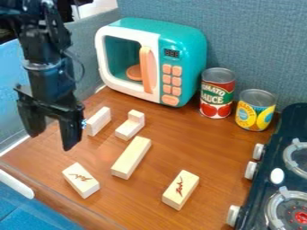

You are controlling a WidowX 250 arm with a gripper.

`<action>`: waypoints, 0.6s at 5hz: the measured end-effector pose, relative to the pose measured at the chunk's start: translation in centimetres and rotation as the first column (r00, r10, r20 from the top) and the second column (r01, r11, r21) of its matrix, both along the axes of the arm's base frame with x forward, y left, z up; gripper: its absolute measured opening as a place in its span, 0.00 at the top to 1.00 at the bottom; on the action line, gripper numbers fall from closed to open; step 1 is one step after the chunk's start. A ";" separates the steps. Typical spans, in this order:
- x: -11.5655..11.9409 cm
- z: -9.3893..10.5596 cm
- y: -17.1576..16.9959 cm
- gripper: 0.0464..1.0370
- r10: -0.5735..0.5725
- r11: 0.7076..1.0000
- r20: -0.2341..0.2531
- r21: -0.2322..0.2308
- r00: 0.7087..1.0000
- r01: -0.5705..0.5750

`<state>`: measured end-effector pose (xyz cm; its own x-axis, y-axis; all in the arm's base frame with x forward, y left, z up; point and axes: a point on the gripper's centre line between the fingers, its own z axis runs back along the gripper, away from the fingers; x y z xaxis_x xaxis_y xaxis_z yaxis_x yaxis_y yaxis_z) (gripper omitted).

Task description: Place rectangle block on top of another block

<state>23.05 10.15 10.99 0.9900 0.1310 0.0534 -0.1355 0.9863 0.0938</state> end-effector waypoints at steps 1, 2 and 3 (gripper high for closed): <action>0.4 -0.6 0.3 0.04 0.218 0.975 0.090 0.031 0.972 -0.222; -0.3 -1.8 -0.5 0.04 0.444 0.887 0.137 0.067 0.885 -0.456; -0.1 -3.4 -1.1 0.04 0.634 0.754 0.182 0.071 0.752 -0.653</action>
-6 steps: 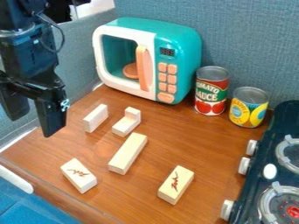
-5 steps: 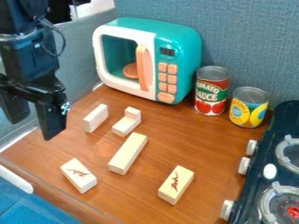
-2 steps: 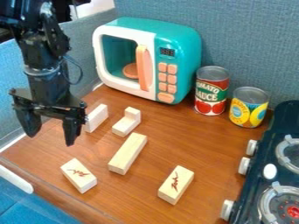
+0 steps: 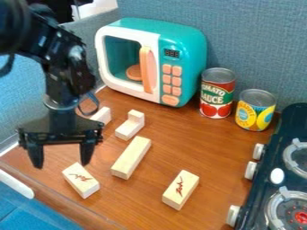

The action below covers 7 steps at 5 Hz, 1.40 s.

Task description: Place rectangle block on top of another block

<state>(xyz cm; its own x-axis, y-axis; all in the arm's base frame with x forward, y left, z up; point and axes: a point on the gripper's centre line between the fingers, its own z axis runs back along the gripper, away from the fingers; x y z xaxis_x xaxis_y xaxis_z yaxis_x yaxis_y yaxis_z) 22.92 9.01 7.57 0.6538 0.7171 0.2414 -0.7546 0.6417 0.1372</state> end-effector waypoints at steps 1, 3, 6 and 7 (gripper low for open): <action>0.4 -1.4 -0.2 0.04 0.048 0.999 -0.033 -0.021 0.998 -0.049; 1.4 -3.3 0.7 0.04 0.161 0.982 -0.018 -0.100 0.987 -0.162; 3.0 -5.0 1.3 0.04 0.270 0.958 0.009 -0.104 0.963 -0.268; 3.0 -5.7 1.2 0.04 0.300 0.947 0.003 -0.121 0.954 -0.297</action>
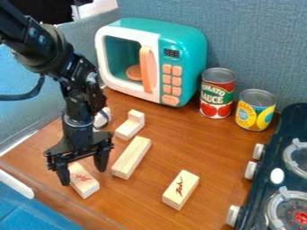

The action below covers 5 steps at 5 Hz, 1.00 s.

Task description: Place rectangle block on top of another block

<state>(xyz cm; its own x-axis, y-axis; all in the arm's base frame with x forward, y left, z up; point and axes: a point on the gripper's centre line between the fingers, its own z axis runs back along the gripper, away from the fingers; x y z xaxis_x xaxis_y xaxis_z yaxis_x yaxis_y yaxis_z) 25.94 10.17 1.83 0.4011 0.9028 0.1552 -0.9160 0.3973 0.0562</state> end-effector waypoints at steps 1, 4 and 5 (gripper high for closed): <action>-0.2 -0.2 0.5 0.09 0.036 0.999 0.001 -0.005 0.999 -0.036; -0.8 -0.8 0.3 0.51 -0.017 1.000 -0.049 -0.025 0.999 0.016; -1.0 1.7 0.6 0.51 -0.126 0.990 -0.007 -0.068 0.992 0.125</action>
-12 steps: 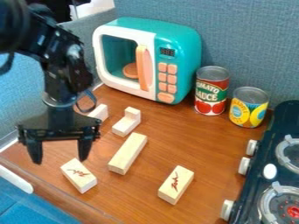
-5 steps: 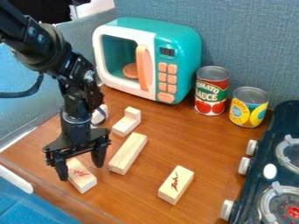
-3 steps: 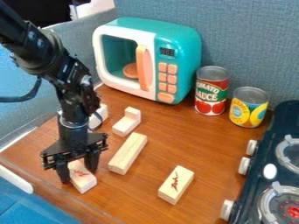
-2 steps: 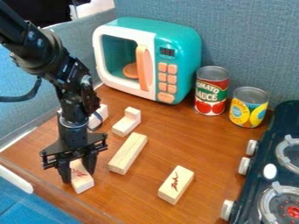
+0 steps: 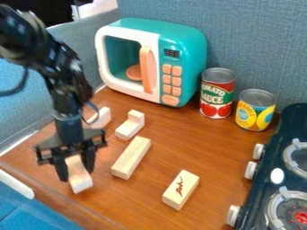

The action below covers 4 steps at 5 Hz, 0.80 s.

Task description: Place rectangle block on top of another block

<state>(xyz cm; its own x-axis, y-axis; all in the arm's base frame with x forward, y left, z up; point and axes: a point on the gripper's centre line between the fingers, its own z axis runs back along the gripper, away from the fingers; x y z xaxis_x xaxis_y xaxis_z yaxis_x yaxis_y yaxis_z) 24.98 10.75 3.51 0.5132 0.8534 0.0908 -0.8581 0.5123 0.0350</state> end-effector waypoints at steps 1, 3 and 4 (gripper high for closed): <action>0.7 5.2 0.2 0.51 -0.237 0.971 0.096 0.005 0.967 0.238; 2.5 8.0 -1.9 0.51 -0.461 0.883 -0.009 0.096 0.887 0.460; 4.0 6.9 -3.7 0.51 -0.551 0.825 -0.059 0.113 0.833 0.554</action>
